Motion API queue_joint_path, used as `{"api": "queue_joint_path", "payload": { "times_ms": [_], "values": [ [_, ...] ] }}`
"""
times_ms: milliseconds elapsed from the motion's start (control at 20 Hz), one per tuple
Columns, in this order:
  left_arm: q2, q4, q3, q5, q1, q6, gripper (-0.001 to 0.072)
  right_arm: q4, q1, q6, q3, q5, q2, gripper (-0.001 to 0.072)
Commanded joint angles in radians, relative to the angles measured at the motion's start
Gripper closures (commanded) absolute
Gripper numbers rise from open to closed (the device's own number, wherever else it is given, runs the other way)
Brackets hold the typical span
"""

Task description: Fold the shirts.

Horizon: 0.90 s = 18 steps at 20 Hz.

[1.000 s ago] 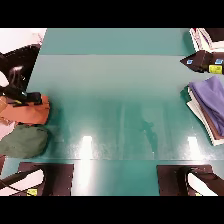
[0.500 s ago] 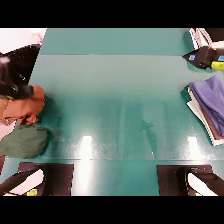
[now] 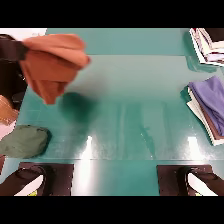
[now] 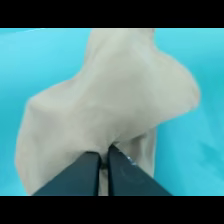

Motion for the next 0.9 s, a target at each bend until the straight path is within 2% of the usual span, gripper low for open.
{"api": "queue_joint_path", "payload": {
  "times_ms": [0,200,250,300,350,500,650,850],
  "values": [
    [-0.07,-0.006,0.039,-0.005,-0.28,-0.013,0.0685,-0.003,0.0,-0.001,0.058,-0.007,-0.001,0.0692],
    [-0.283,-0.02,0.039,0.101,-0.541,-0.011,0.068,-0.003,0.0,-0.001,0.06,0.025,-0.001,0.0692],
    [-0.332,-0.034,0.039,0.161,-0.574,0.014,0.0561,-0.003,0.0,-0.001,0.06,0.037,-0.001,0.0692],
    [-0.366,-0.035,0.039,0.217,-0.587,0.03,0.0249,-0.003,0.0,-0.001,0.06,0.047,0.0,0.0692],
    [-0.385,-0.026,0.04,0.251,-0.579,0.029,0.0183,-0.003,0.0,-0.001,0.06,0.055,0.0,0.0692],
    [-0.388,-0.005,0.04,0.191,-0.446,0.021,0.0183,-0.003,0.0,-0.001,0.059,0.073,-0.001,0.0692],
    [-0.388,-0.007,0.014,0.061,-0.19,0.021,0.0183,-0.003,0.0,-0.001,0.059,0.08,-0.001,0.0693],
    [-0.389,-0.077,-0.186,0.04,0.105,0.029,0.0183,-0.001,0.0,0.0,0.047,0.077,-0.005,0.0692]
  ]
}}
